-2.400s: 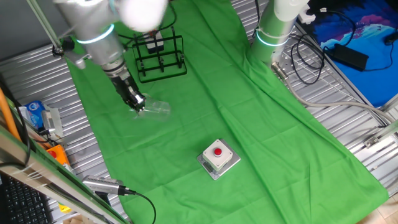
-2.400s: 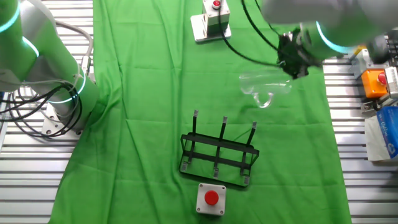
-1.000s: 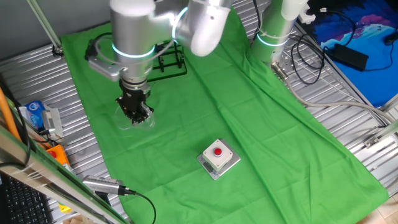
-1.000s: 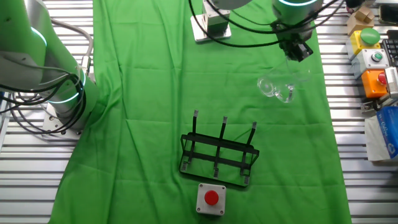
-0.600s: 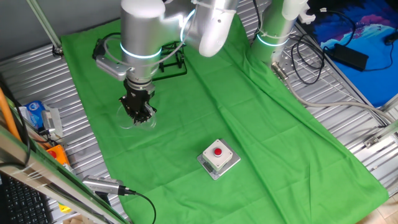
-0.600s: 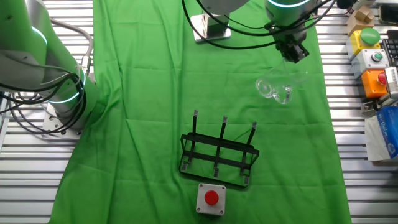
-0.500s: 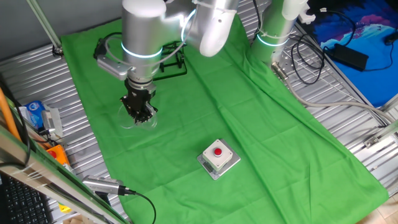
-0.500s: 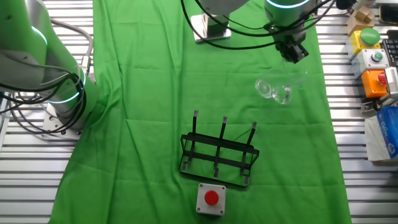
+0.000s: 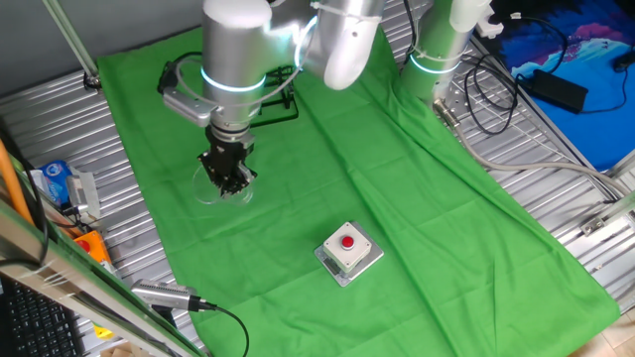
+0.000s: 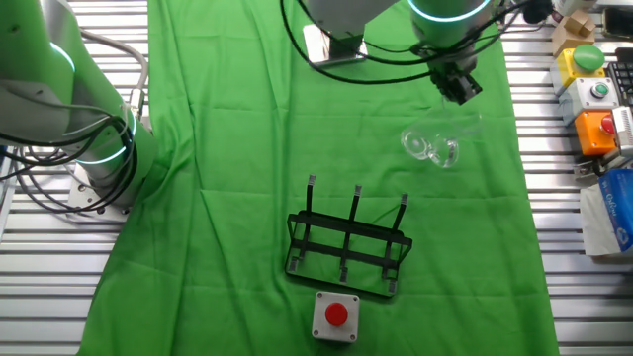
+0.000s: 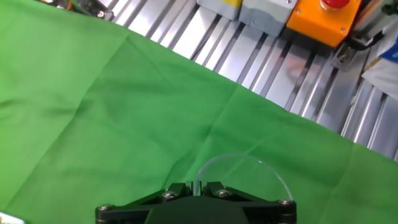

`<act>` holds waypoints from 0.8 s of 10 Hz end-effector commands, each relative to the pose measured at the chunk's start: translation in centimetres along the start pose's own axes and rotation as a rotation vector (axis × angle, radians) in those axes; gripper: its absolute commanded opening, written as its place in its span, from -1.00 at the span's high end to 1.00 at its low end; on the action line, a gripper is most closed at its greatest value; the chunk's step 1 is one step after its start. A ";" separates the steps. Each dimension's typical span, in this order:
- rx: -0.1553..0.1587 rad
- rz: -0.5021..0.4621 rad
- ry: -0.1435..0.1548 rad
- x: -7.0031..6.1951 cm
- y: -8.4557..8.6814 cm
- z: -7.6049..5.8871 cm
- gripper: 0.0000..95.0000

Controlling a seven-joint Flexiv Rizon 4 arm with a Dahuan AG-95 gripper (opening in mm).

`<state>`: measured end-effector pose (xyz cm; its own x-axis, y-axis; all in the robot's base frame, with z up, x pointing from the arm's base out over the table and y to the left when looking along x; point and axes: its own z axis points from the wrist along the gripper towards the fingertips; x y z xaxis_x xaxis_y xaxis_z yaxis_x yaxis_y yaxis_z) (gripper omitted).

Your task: Take the cup off the cup rack

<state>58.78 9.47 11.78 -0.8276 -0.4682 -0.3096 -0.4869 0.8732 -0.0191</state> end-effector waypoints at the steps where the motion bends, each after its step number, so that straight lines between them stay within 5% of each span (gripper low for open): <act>1: 0.000 -0.001 0.004 0.0 0.0 0.3 1.00; 6: -0.004 0.003 0.004 0.3 0.1 0.2 1.00; 8: -0.004 -0.009 0.009 0.3 0.1 0.2 0.20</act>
<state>58.55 9.39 11.48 -0.8241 -0.4795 -0.3015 -0.4975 0.8672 -0.0194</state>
